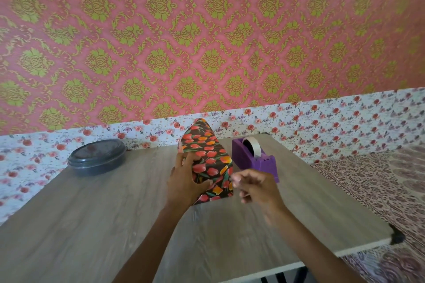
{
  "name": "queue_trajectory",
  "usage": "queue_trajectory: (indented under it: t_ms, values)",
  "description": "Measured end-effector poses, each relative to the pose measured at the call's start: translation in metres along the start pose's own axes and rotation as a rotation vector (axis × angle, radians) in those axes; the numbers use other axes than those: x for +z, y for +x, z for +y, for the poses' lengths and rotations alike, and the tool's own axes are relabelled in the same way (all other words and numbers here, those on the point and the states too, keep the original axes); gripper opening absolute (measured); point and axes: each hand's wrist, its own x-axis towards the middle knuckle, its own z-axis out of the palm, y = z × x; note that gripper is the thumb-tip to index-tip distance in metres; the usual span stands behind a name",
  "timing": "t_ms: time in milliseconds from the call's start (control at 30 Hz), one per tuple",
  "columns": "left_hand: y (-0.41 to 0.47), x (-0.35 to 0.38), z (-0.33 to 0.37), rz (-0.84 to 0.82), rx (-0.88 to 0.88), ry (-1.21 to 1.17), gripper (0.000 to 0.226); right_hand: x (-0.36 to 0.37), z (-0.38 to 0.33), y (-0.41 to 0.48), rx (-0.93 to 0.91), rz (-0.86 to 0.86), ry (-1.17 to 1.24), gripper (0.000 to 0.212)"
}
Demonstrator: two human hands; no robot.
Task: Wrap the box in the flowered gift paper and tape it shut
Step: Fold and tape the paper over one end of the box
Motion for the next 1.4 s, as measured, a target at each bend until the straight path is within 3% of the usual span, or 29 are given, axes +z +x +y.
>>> queue_trajectory:
  t_ms: [100,333,533,1033,1400]
  values:
    - [-0.002,0.000,-0.002,0.005,0.013,-0.013,0.075,0.037,0.006,-0.009,0.006,0.016,0.088,0.007]
    - [-0.003,0.000,-0.005,0.004,0.026,-0.023,0.074,0.075,0.027,-0.001,0.059,0.346,0.136,0.010]
    - [-0.002,0.001,-0.007,0.017,0.042,-0.032,0.072,0.078,0.029,-0.006,0.007,0.326,0.161,0.051]
    - [-0.002,0.001,-0.010,0.030,0.076,-0.066,0.075,0.088,0.041,0.015,0.077,0.437,0.156,0.046]
    - [0.001,-0.012,-0.009,-0.108,0.109,-0.048,0.072,0.096,0.049,0.026,0.076,0.480,-0.208,0.043]
